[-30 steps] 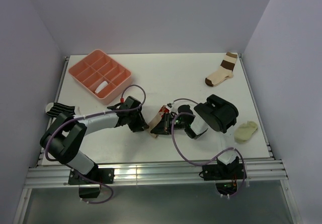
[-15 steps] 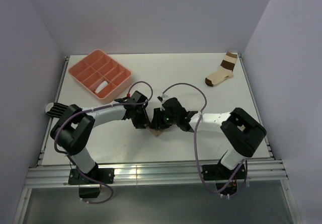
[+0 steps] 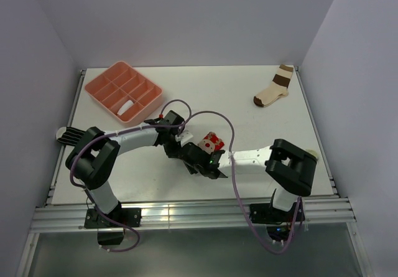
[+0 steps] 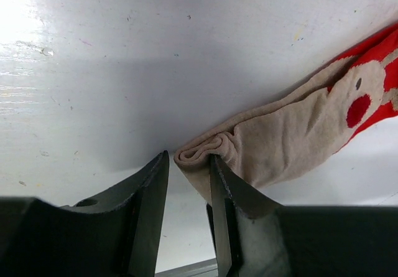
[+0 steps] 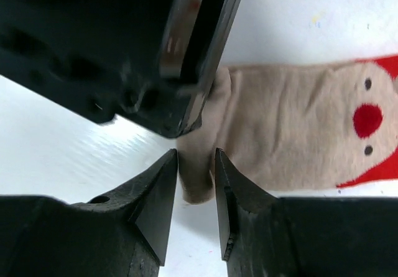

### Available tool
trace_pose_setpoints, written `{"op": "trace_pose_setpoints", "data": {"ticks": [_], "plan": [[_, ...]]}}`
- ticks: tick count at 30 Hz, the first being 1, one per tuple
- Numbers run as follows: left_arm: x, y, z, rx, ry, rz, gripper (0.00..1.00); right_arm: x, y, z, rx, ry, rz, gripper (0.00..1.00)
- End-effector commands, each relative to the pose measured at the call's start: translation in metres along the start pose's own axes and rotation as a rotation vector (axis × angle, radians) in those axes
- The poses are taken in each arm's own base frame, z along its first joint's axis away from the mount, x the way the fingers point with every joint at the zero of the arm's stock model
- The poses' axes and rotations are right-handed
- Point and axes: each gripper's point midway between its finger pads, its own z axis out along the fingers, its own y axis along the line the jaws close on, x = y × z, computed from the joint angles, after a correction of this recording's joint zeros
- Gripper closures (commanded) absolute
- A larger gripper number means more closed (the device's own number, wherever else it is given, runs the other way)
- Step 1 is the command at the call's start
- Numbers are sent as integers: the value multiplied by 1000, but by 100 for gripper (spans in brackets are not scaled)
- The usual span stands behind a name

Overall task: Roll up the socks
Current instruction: Roll the sock at the center of the board.

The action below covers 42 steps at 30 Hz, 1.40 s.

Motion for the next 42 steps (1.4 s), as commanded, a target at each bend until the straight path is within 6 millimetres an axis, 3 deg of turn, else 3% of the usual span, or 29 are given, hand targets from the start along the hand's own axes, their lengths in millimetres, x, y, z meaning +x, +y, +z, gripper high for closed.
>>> {"op": "trace_pose_setpoints", "data": {"ticks": [1, 5, 6, 9, 10, 12, 13, 15, 16, 17, 19, 20, 23, 31, 42], "plan": [[6, 26, 11, -113, 9, 35, 61, 4, -15, 2, 132, -2, -93, 64], [6, 25, 11, -112, 8, 29, 60, 18, -9, 8, 141, 20, -129, 78], [6, 25, 11, -109, 6, 26, 59, 21, -8, 9, 144, 25, -134, 88], [5, 23, 5, -93, -7, 1, 51, 24, -2, 9, 99, 24, -99, 100], [2, 18, -2, -69, -25, -18, 49, 21, 11, 7, 16, 21, -57, 100], [2, 19, -7, -51, -40, -44, 45, 26, 15, 6, -64, 38, 6, 100], [-5, 14, -16, -16, -68, -80, 44, 17, 19, 5, -136, 21, 77, 100], [-5, 20, -21, -1, -84, -127, 41, 23, 18, 3, -207, 38, 149, 100], [-15, 12, -32, 57, -126, -164, 41, 8, 13, 2, -244, -10, 206, 100], [-15, 11, -35, 79, -130, -179, 40, 19, 19, -3, -333, 26, 234, 100], [-12, 7, -43, 134, -136, -205, 39, 3, 14, -4, -410, -20, 335, 100], [-15, 1, -46, 169, -149, -208, 38, 11, 18, -8, -472, 8, 357, 100], [-13, -6, -49, 236, -157, -230, 37, 2, 13, -8, -541, -13, 444, 100], [-2, -5, -29, 267, -108, -254, 37, 1, 13, -6, -654, 1, 560, 100], [13, 6, -3, 235, -37, -271, 49, 13, 9, 2, -660, 27, 616, 100]]}}
